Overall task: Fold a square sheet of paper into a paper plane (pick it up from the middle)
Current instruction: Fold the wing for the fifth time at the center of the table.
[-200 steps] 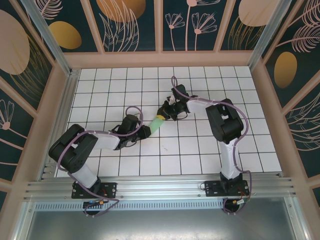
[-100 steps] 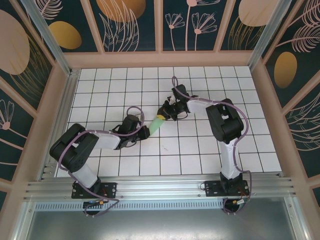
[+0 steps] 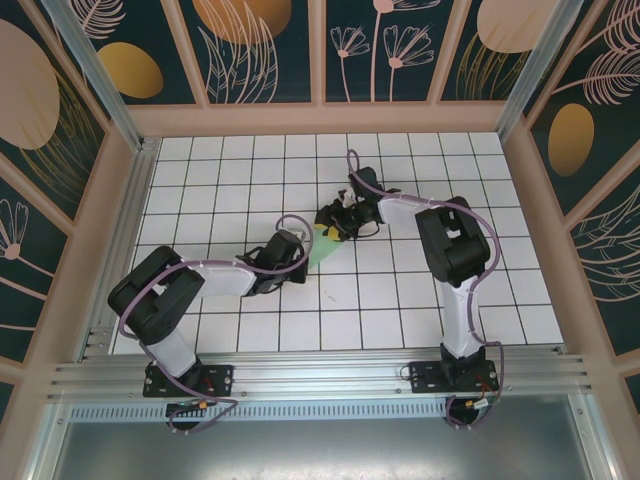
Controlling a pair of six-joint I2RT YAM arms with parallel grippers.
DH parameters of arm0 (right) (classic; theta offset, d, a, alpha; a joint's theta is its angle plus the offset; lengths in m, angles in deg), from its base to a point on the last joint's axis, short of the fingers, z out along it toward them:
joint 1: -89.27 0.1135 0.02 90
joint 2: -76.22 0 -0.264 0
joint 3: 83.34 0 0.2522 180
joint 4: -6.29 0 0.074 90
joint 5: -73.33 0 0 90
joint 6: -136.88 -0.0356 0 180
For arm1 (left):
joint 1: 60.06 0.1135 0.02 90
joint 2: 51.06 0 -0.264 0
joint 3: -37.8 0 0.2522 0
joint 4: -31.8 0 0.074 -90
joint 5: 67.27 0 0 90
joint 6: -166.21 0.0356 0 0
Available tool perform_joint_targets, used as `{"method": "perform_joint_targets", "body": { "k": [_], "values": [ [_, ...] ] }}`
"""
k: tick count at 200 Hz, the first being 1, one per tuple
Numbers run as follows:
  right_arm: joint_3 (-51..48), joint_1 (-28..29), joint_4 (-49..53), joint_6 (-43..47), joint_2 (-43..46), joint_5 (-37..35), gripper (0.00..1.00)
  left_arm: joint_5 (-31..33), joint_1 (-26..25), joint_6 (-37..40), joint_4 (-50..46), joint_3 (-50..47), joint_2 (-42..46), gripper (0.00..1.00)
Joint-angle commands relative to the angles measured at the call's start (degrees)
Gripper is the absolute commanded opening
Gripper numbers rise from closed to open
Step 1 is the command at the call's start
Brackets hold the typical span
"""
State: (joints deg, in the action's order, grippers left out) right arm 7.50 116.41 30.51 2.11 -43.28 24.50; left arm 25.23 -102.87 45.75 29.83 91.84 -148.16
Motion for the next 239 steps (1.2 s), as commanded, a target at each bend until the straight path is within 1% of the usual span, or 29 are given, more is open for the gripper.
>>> {"method": "perform_joint_targets", "body": {
  "k": [1,25,50,74,93,98,124,154,173,209,239],
  "values": [
    [-0.8,0.2,2.2,1.5,4.8,-2.7,0.51,7.7,-1.6,4.5,-4.4,1.2,-2.4,0.00],
    [-1.0,1.4,4.7,0.2,5.9,-6.3,0.57,12.3,-3.4,6.5,-4.3,1.3,-2.2,0.00],
    [-0.3,2.8,6.4,-2.1,5.6,-8.0,0.61,16.9,-5.1,8.4,-3.0,0.7,-1.7,0.00],
    [1.7,3.9,8.5,-3.7,4.2,-9.2,0.64,19.8,-6.4,10.2,-1.3,-0.3,-1.4,0.00],
    [3.3,3.9,10.4,-4.8,3.1,-10.1,0.64,21.3,-7.0,11.7,0.7,-1.3,-1.4,0.00],
    [3.5,5.0,10.8,-5.1,2.8,-10.2,0.65,21.5,-7.2,12.2,1.3,-1.5,-1.5,0.00],
    [4.5,5.6,11.3,-6.2,2.5,-10.1,0.66,23.1,-8.1,14.6,2.8,-2.0,-1.5,0.00],
    [6.9,6.3,14.1,-7.4,1.6,-10.7,0.65,25.3,-8.9,16.4,3.3,-1.5,-2.5,0.00],
    [7.2,6.4,15.4,-8.8,1.1,-11.4,0.61,25.6,-9.0,16.6,3.9,-1.8,-2.5,0.00],
    [7.5,6.5,15.6,-10.0,-0.3,-10.4,0.54,26.2,-9.2,17.4,4.9,-2.1,-2.3,0.00],
    [9.8,7.0,16.4,-9.7,-1.7,-9.8,0.54,26.5,-9.4,18.3,5.1,-2.3,-2.3,0.00]
  ]
}}
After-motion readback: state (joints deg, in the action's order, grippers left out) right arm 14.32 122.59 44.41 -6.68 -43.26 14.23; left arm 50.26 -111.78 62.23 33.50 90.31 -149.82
